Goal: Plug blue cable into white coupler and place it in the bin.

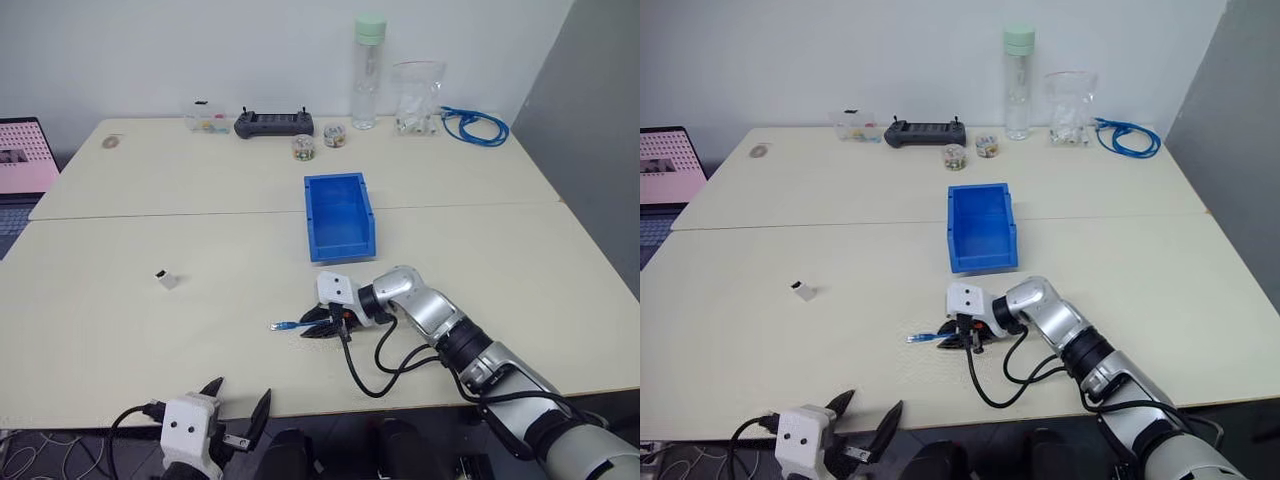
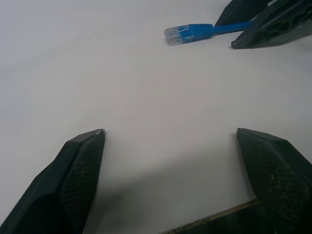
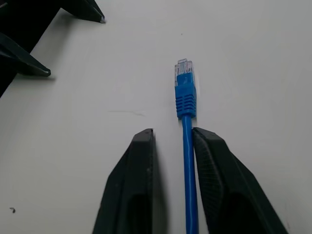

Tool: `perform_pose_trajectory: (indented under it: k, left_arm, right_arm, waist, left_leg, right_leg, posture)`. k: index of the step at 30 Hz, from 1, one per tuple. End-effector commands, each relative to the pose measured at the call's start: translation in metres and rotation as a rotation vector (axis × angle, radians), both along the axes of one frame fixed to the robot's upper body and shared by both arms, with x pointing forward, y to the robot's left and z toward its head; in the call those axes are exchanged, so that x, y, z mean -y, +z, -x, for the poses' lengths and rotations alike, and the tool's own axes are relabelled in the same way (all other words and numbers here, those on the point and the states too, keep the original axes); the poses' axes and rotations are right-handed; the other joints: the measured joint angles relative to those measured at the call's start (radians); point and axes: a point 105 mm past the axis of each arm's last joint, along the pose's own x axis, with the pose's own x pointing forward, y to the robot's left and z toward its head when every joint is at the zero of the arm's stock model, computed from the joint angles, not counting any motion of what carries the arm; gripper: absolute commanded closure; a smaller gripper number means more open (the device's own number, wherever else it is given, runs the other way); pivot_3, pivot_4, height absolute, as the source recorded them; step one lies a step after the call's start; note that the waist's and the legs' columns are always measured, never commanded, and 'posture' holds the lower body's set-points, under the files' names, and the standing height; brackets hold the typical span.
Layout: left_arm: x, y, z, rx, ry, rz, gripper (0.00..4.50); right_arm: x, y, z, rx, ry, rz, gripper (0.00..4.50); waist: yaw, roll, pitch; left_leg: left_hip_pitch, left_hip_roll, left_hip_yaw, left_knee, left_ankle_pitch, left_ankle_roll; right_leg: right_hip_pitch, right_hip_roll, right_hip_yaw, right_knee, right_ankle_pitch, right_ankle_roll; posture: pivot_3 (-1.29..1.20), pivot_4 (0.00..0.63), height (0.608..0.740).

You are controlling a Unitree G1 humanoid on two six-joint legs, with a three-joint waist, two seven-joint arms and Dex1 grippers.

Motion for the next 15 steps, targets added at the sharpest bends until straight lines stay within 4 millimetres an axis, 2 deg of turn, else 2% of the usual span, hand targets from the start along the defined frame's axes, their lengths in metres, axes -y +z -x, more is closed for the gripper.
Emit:
perform_pose_trajectory:
  k: [1,4,5,7,10,13,15]
  left_arm:
    - [-0.009,0.014,-0.021,0.066,-0.147,-0.074,0.0]
    - [-0.007,0.027,-0.044,0.115,-0.317,-0.144,0.0]
    - [-0.002,0.031,-0.052,0.136,-0.424,-0.181,0.0]
    - [0.003,0.034,-0.065,0.149,-0.578,-0.223,0.0]
    - [0.007,0.033,-0.082,0.153,-0.753,-0.28,0.0]
    - [0.004,0.017,-0.105,0.094,-0.955,-0.349,0.0]
    - [0.003,0.013,-0.118,0.069,-1.018,-0.366,0.0]
  right_arm:
    - [0.029,0.019,-0.002,-0.019,-0.127,-0.052,2.05]
    - [0.046,0.042,0.01,-0.029,-0.205,-0.127,1.25]
    - [0.054,0.052,0.017,-0.033,-0.236,-0.158,1.11]
    - [0.067,0.062,0.032,-0.04,-0.279,-0.177,0.51]
    - [0.085,0.065,0.055,-0.04,-0.294,-0.166,0.43]
    - [0.106,0.065,0.076,-0.071,-0.366,-0.192,0.43]
    - [0.115,0.062,0.086,-0.07,-0.392,-0.183,0.43]
  waist:
    - [0.007,0.001,0.0]
    - [0.015,0.001,0.0]
    - [0.017,0.001,0.001]
    - [0.017,0.001,0.001]
    - [0.014,0.003,0.0]
    - [0.014,0.004,0.0]
    - [0.019,0.002,0.0]
  left_leg:
    - [0.0,0.0,-0.001,0.0,0.0,0.0]
    - [-0.003,-0.002,-0.002,0.001,0.0,0.0]
    - [-0.003,-0.002,-0.002,0.001,0.0,0.0]
    - [-0.004,-0.001,-0.002,0.0,0.0,0.0]
    - [-0.004,-0.002,-0.004,0.0,0.0,-0.001]
    - [-0.003,-0.001,-0.002,-0.001,0.0,-0.001]
    - [-0.003,-0.002,-0.003,0.0,0.0,-0.001]
  right_leg:
    - [0.0,0.0,0.0,-0.001,0.0,0.0]
    - [0.0,-0.001,-0.001,-0.001,0.001,-0.001]
    - [0.0,-0.001,-0.001,-0.002,0.001,-0.002]
    - [0.0,-0.001,-0.001,-0.001,0.003,-0.005]
    - [0.0,-0.001,-0.002,0.0,0.003,-0.005]
    - [0.0,-0.001,-0.002,-0.001,0.003,-0.005]
    - [0.0,0.0,-0.003,-0.001,0.0,0.0]
  posture:
    - [0.0,0.15,0.74]
    - [0.0,0.15,0.74]
    - [0.0,0.15,0.74]
    - [0.0,0.15,0.74]
    - [0.0,0.15,0.74]
    - [0.0,0.15,0.74]
    - [0.0,0.15,0.74]
